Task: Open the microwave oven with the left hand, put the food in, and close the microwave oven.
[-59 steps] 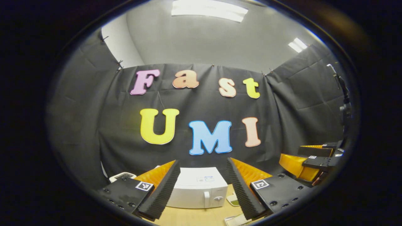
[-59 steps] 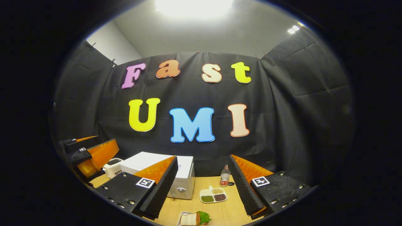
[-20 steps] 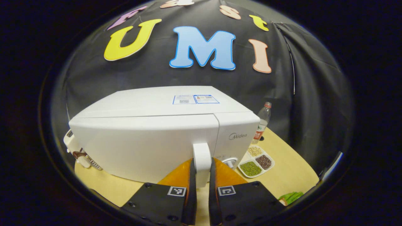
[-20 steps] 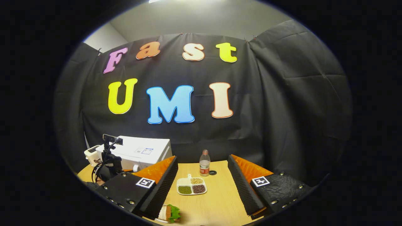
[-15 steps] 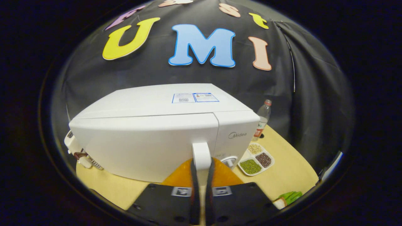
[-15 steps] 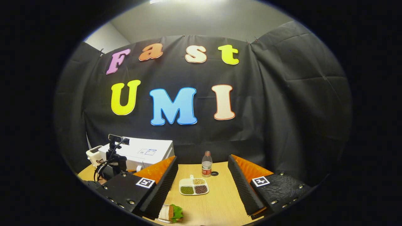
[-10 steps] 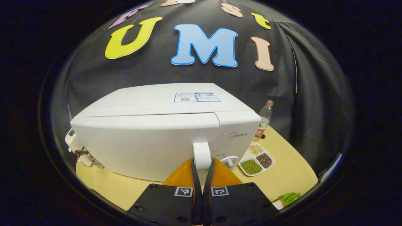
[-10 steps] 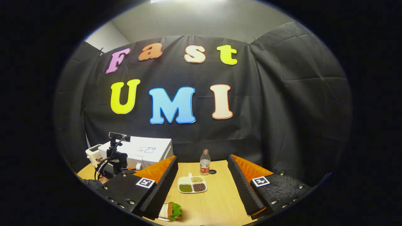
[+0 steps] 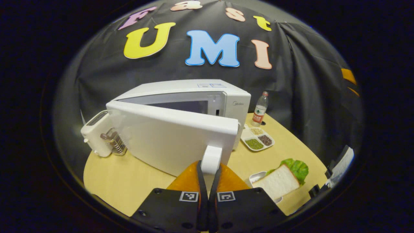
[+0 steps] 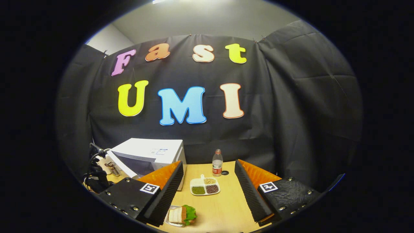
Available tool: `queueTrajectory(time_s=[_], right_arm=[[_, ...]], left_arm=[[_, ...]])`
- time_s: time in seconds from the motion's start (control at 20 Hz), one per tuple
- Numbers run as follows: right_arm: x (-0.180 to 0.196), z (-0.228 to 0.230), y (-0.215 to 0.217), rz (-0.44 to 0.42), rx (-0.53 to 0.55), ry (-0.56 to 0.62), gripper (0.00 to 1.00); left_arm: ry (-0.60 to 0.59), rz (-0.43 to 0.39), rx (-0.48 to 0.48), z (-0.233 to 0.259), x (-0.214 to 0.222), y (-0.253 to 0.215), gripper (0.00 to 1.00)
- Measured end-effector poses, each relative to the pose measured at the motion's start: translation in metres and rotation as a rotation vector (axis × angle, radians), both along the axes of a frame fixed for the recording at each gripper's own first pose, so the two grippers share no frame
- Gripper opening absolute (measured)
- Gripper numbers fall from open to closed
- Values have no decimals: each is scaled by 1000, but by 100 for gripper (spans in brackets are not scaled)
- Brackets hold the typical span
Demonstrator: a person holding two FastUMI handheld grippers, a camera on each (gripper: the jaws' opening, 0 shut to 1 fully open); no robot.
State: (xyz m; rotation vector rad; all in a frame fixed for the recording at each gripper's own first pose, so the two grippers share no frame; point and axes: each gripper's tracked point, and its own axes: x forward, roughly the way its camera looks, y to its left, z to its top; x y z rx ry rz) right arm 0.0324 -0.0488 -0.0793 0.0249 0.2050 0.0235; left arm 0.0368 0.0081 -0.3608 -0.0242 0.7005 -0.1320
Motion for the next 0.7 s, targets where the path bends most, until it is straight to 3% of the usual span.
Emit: queueTrajectory(time_s=[0.4, 0.55, 0.6, 0.7], right_arm=[[-10, -4, 64, 102, 5, 13, 96], [-17, -3, 84, 122, 5, 6, 96], [-18, -3, 90, 125, 7, 6, 92], [-22, -4, 101, 131, 13, 9, 97]], left_arm=[[7, -93, 50, 11, -80, 72, 7], [5, -78, 93, 14, -108, 114, 7], [6, -65, 101, 16, -115, 127, 7], [9, -37, 118, 18, -128, 154, 7]])
